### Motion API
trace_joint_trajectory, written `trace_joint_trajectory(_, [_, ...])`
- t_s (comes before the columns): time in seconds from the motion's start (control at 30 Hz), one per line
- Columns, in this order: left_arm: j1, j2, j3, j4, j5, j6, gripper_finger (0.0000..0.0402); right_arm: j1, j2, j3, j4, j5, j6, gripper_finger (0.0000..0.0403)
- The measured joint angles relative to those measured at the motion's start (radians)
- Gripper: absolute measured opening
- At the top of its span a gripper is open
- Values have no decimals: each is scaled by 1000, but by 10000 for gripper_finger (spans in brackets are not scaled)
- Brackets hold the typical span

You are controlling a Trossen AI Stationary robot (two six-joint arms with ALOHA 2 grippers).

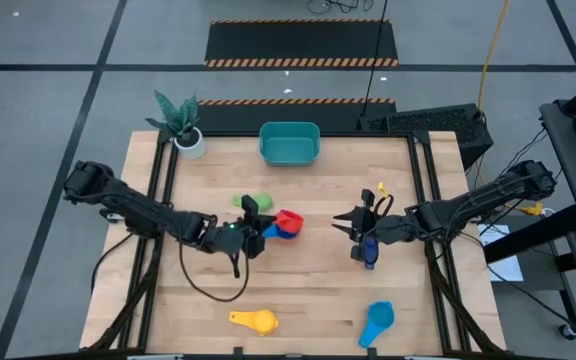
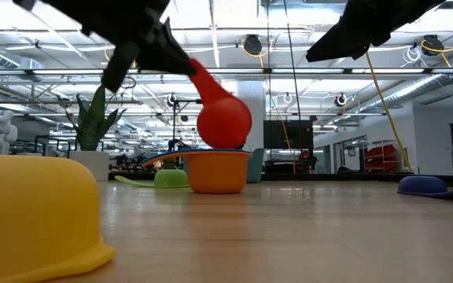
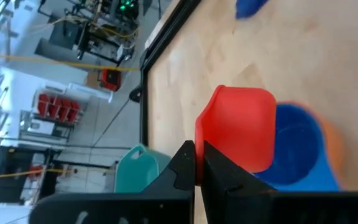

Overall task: Nest measuring cups in basket
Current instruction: Stack the red measuring cup on top of the blue measuring cup

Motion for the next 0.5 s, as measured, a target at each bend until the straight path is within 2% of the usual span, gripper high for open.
trace_joint_trajectory(0.1, [21,0,-37,65,17,55,5,0,0,0,-1,0,-1,84])
trace_joint_trajectory(0.23, [44,0,-69,131,119,80,10,0,0,0,-2,0,-3,84])
trace_joint_trajectory(0.5, [55,0,-73,132,139,117,15,-1,0,0,-2,0,-11,84])
